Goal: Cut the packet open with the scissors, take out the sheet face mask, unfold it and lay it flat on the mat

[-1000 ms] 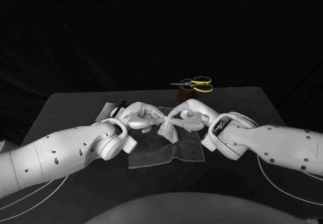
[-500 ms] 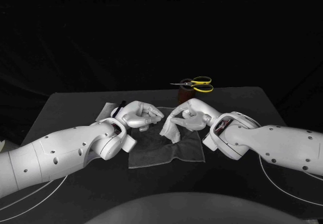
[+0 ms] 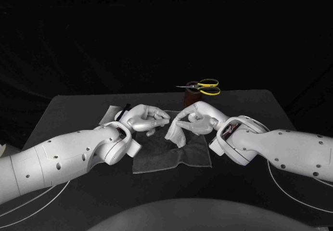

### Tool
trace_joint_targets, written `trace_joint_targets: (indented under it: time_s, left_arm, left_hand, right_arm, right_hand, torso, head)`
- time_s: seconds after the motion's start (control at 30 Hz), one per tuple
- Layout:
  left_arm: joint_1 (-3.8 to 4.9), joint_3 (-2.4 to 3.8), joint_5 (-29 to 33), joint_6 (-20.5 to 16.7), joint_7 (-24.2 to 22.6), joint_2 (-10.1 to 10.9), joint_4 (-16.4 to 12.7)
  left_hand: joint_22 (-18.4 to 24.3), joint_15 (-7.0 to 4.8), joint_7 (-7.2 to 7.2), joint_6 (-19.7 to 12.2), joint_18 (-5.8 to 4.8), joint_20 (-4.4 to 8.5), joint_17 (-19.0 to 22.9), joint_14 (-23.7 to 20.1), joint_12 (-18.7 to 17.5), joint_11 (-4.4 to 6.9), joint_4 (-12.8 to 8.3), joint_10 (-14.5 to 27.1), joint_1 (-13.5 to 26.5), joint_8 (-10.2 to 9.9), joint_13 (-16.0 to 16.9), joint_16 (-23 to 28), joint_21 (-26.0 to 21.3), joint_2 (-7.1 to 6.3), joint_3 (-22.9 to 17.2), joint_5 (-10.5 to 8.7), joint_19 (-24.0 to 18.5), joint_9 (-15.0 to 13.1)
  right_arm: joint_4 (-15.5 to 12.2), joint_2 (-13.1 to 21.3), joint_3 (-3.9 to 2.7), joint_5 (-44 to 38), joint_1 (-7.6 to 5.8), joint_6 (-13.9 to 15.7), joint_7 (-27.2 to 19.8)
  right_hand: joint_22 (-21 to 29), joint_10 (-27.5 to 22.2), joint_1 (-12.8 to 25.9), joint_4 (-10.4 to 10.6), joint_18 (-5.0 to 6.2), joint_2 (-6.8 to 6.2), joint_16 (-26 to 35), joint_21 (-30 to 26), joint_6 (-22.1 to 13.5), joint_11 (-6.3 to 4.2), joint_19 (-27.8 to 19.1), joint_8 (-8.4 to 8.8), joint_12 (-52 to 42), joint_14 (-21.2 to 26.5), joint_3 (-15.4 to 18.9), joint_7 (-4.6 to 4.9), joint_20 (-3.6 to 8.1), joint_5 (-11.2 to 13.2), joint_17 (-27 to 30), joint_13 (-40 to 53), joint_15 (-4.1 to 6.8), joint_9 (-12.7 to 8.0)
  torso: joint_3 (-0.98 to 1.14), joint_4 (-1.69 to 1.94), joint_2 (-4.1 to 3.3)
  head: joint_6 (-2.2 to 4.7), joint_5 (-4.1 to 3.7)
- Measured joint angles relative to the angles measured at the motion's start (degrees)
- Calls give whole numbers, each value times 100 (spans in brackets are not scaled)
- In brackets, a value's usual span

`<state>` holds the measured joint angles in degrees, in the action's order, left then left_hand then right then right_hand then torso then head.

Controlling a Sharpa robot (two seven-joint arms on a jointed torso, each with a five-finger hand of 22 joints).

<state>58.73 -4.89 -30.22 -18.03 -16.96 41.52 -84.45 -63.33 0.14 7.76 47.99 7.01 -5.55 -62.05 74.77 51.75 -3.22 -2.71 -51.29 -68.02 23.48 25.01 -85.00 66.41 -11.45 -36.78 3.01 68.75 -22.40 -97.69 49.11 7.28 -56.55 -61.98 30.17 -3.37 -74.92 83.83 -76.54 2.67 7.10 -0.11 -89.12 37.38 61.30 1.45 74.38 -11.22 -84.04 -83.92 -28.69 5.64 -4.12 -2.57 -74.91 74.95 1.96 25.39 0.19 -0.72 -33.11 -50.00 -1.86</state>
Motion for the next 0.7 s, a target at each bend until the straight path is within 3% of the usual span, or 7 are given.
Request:
trace_joint_targets:
  time_s: [0.17, 0.43, 0.7]
  left_arm:
    - [0, -1, -156, 39, 104, -29, -5]
    - [0, 0, -385, 154, 239, -57, -3]
    - [-1, 0, -481, 232, 268, -77, 0]
  left_hand:
    - [124, 60, 28, 9, 0, -69, 152, -138, -72, -111, 27, 113, -70, -96, -32, 47, -144, -78, 333, 0, -69, 111]
    - [158, 80, 43, 126, 0, -70, 183, -158, -72, -117, 59, 163, -111, -122, -41, 47, -170, -102, 502, 0, -69, 179]
    - [158, 80, -2, 297, 0, -70, 138, -158, -72, -105, 83, 150, -296, -122, -59, 48, -170, 69, 557, 0, -69, 249]
  right_arm:
    - [-16, -7, 0, 4, 0, 5, -11]
    - [-26, -11, 0, 8, 0, 11, -24]
    - [-26, -22, 0, 14, 0, 7, -29]
  right_hand:
    - [-2, 0, 0, 0, -1, 0, 11, 0, -2, 0, 0, 0, 0, 0, 0, 0, 0, 1, -1, 0, 0, 0]
    - [-2, 0, 15, 0, -4, -15, 21, 0, -5, 0, 0, 1, 0, 0, 1, 1, 0, 3, -4, -5, 0, 2]
    - [0, 0, 33, 0, -5, 1, 22, 0, 5, 0, 0, 7, 0, 0, 1, -10, 0, 6, -4, 0, 0, 3]
  torso:
    - [1, -2, 1]
    - [2, -3, -1]
    - [2, -5, -1]
  head:
    - [0, 1]
    - [0, -14]
    - [0, -23]
